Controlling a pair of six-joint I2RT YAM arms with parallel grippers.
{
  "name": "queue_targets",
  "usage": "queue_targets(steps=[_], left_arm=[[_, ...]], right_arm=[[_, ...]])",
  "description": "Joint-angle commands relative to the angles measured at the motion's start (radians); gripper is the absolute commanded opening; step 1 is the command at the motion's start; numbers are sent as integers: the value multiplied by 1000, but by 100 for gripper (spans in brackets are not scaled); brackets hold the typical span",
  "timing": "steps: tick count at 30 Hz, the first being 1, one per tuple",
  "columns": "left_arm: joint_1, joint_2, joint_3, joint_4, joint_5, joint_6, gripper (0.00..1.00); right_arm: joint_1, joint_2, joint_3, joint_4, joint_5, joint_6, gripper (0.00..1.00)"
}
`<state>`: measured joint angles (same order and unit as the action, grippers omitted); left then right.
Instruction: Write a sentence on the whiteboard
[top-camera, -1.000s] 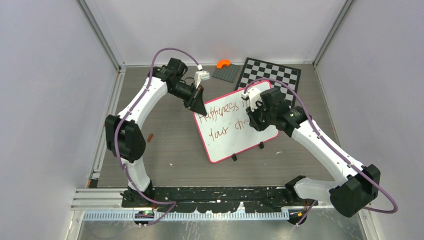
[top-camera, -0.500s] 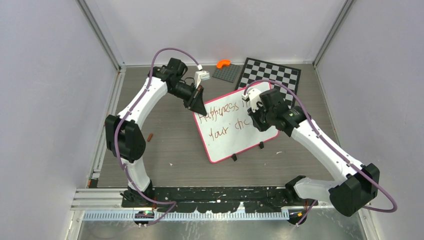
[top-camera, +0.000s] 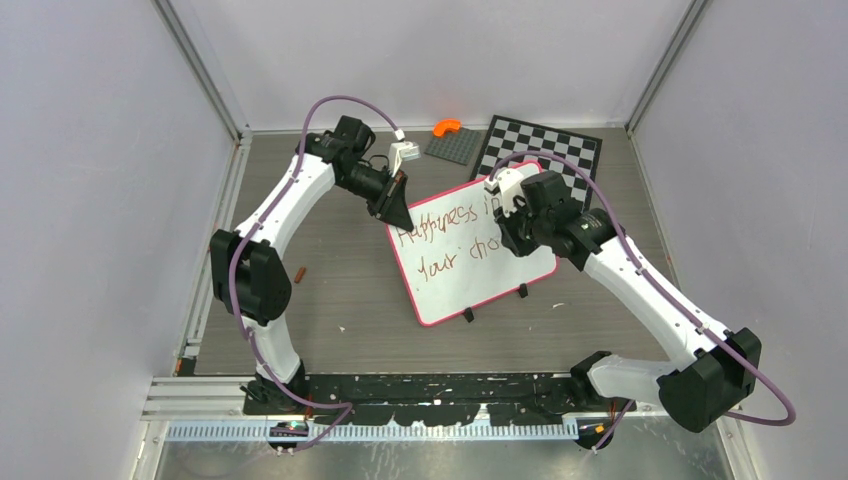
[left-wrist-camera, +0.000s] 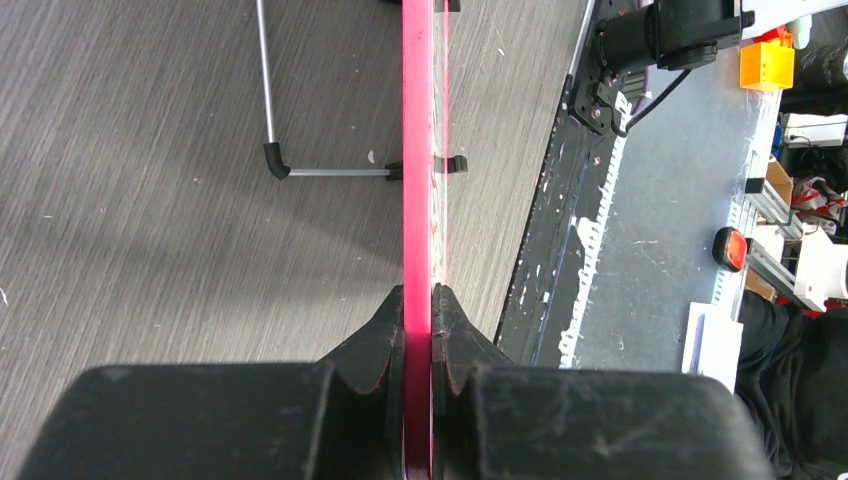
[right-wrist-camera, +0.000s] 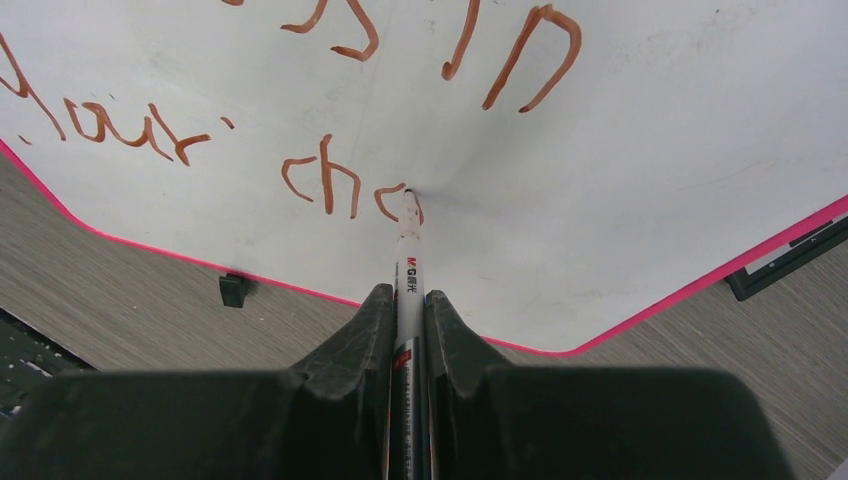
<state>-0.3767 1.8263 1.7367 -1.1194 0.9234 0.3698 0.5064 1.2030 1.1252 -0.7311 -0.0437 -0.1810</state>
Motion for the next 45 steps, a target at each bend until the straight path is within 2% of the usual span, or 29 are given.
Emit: queue_targets(steps=[1,15,26,45], left_arm=[[-37,13,-46,-34,-164,105,0],[-37,13,-50,-33,-167,105,0],[-38,16,-43,-35,-166,101,0],[-37,14,-46,-32,-166,102,0]], right_arm=[[-2,5,41,66,-37,21,0],[-12,-18,27,1,-73,14,0],[-149,-49,24,-57,-238,2,0],[-154,-34,8,2,-200,6,0]])
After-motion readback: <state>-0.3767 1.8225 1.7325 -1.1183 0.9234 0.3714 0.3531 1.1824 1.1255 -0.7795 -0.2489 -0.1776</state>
